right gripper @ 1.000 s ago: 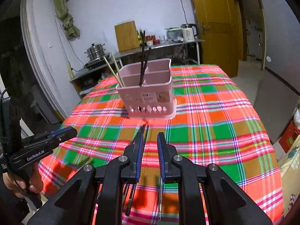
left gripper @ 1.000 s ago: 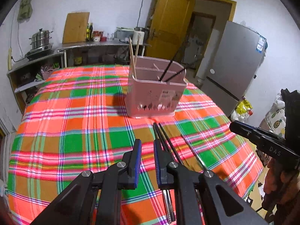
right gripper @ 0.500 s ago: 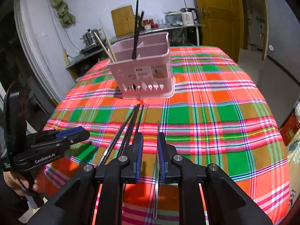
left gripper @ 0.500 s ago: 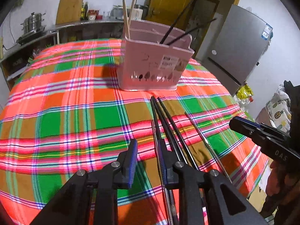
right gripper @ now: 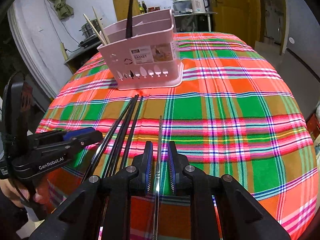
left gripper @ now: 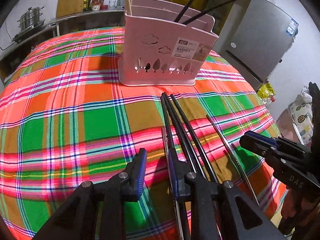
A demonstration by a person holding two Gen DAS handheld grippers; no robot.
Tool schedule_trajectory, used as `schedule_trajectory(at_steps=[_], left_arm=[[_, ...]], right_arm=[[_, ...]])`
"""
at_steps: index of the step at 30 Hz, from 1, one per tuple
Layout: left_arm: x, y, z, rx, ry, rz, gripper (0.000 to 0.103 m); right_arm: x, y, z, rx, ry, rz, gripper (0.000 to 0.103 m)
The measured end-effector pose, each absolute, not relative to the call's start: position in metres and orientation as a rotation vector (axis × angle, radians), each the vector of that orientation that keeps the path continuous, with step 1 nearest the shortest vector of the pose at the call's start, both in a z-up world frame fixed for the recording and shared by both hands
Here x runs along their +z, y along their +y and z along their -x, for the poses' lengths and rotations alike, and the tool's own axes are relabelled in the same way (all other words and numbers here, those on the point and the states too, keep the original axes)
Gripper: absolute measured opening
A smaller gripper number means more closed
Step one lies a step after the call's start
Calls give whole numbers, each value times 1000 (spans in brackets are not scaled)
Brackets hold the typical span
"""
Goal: Organize utensils
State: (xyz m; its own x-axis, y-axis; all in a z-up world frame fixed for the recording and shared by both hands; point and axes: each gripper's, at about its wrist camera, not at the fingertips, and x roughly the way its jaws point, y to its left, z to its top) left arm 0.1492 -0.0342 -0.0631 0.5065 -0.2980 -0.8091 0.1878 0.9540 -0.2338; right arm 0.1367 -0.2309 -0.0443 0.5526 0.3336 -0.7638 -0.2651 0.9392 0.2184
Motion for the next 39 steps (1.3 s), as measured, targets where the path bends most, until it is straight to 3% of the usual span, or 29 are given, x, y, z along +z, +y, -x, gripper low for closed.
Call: schedule_trajectory(at_steps=[30,39], left_arm=[[-68,-50,-155,-242,1007,25,25],[-67,-40,-158,-202,1018,42,10]], right_arm=[[-56,-225,-150,364,943,-83,16],[-61,-217,-163,353,966,-40,16]])
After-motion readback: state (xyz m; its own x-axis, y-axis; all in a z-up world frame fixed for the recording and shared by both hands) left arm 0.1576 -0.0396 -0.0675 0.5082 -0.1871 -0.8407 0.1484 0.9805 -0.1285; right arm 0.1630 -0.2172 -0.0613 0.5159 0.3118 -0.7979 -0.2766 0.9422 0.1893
